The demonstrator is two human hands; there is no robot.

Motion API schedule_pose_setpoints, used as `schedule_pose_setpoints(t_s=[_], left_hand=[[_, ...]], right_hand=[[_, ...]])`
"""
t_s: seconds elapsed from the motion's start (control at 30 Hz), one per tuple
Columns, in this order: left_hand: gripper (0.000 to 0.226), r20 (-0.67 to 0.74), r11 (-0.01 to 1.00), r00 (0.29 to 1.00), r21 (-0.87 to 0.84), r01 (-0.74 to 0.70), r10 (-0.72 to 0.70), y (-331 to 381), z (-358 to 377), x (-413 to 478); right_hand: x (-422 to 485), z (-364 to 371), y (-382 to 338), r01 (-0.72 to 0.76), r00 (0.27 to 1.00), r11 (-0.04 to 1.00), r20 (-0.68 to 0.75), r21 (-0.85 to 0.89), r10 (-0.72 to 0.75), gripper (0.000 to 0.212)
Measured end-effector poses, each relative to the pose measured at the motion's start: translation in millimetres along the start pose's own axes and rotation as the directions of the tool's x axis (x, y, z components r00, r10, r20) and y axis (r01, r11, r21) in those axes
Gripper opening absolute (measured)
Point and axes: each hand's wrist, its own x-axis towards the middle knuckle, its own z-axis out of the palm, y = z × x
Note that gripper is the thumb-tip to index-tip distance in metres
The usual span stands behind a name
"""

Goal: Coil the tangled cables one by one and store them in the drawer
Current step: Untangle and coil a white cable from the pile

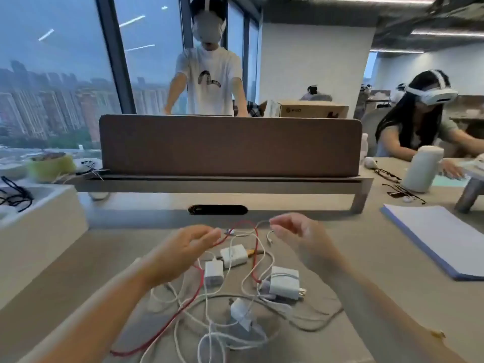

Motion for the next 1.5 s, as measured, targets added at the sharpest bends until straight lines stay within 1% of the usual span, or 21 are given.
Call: schedule_pose_setpoints(t_s=[0.07,0.13,0.17,0.23,0.3,0.37,0.43,0.57,0.6,0.67,0.7,0.77,0.83,0.9,0.97,1.07,1.17,1.3,1.33,1.4,1.5], left_hand=[[0.045,0.073,0.995,0.997,0.096,-0.014,0.007,-14.3,21.3,-14.1],[0.040,0.037,0.972,0.998,0.230,-0.048,0.041,-31.6,45.0,-33.5],[0.046,0.013,0.956,0.997,0.284,-0.076,0.075,-37.2,53.9,-39.3],[0.065,-0.060,0.921,0.985,0.367,-0.131,0.165,-48.7,71.9,-53.6],[0.075,-0.121,0.895,0.967,0.417,-0.155,0.224,-52.6,87.0,-64.2],[0.076,-0.110,0.850,0.967,0.506,-0.145,0.231,-50.2,99.0,-68.4],[0.068,-0.094,0.808,0.970,0.574,-0.131,0.223,-48.7,104.1,-71.5],[0.062,-0.021,0.854,0.992,0.511,-0.096,0.124,-59.8,102.3,-75.3],[0.056,-0.003,0.878,0.996,0.473,-0.077,0.089,-61.8,101.7,-75.5],[0.050,0.020,0.904,0.998,0.424,-0.056,0.052,-64.1,102.5,-76.8],[0.050,0.026,0.909,0.998,0.412,-0.062,0.056,-65.3,103.2,-76.6],[0.048,0.037,0.907,0.998,0.416,-0.068,0.058,-65.6,104.1,-77.1],[0.032,0.025,0.914,0.999,0.402,-0.053,0.047,-68.8,104.9,-75.7],[0.010,-0.054,0.935,0.998,0.355,-0.016,0.038,-74.1,103.5,-69.8],[0.022,-0.152,0.951,0.988,0.306,0.044,0.003,-79.2,102.3,-64.6],[0.024,-0.280,0.973,0.959,0.210,0.096,-0.034,-84.6,102.0,-59.4],[0.025,-0.374,0.984,0.924,0.118,0.132,-0.079,-92.4,99.3,-56.8],[0.006,-0.460,0.937,0.866,0.172,0.305,-0.197,-91.4,92.3,-57.4],[0.009,-0.487,0.914,0.845,0.200,0.352,-0.219,-89.2,89.4,-58.3],[0.022,-0.490,0.866,0.834,0.270,0.422,-0.253,-85.9,84.5,-60.7],[0.058,-0.331,0.863,0.898,0.316,0.394,-0.289,-84.0,83.9,-64.5]], right_hand=[[-17.4,16.9,26.0,0.063,0.991,0.995,-0.113,-0.083,-0.073,0.010],[-41.2,36.7,55.9,0.108,0.975,0.985,-0.178,-0.132,-0.131,0.010],[-48.5,43.1,66.0,0.120,0.970,0.984,-0.194,-0.132,-0.144,0.013],[-63.2,53.4,77.2,0.131,0.974,0.979,-0.164,-0.158,-0.157,0.021],[-71.6,62.4,77.0,0.162,0.978,0.956,-0.092,-0.243,-0.189,0.020],[-75.0,67.7,73.2,0.161,0.976,0.936,-0.090,-0.313,-0.198,0.017],[-79.5,70.7,68.0,0.138,0.983,0.919,-0.064,-0.369,-0.173,0.022],[-89.0,72.7,66.7,0.106,0.983,0.847,0.183,-0.520,-0.010,0.046],[-88.7,72.0,68.2,0.110,0.977,0.828,0.212,-0.550,0.011,0.045],[-86.3,72.2,72.7,0.124,0.978,0.792,0.206,-0.598,0.002,0.024],[-85.8,72.7,74.3,0.121,0.981,0.778,0.192,-0.617,0.000,0.018],[-84.4,73.3,77.6,0.109,0.987,0.765,0.161,-0.634,-0.008,0.015],[-83.6,72.7,76.8,0.093,0.994,0.798,0.105,-0.595,-0.038,0.004],[-81.7,70.9,75.2,0.072,0.997,0.859,0.006,-0.507,-0.080,0.006],[-79.5,70.1,71.9,0.078,0.984,0.922,-0.117,-0.379,-0.132,0.007],[-80.1,69.8,66.1,0.158,0.946,0.983,-0.272,-0.093,-0.178,0.013],[-81.3,65.2,61.1,0.187,0.920,0.973,-0.372,0.137,-0.125,0.012],[-74.3,54.9,63.8,0.196,0.916,0.901,-0.401,0.387,-0.026,0.013],[-73.2,53.4,64.8,0.204,0.912,0.893,-0.409,0.402,-0.024,0.014],[-73.3,52.7,65.7,0.236,0.884,0.924,-0.461,0.301,-0.076,0.013],[-77.8,55.8,63.3,0.348,0.798,0.937,-0.528,0.010,-0.291,0.013]])
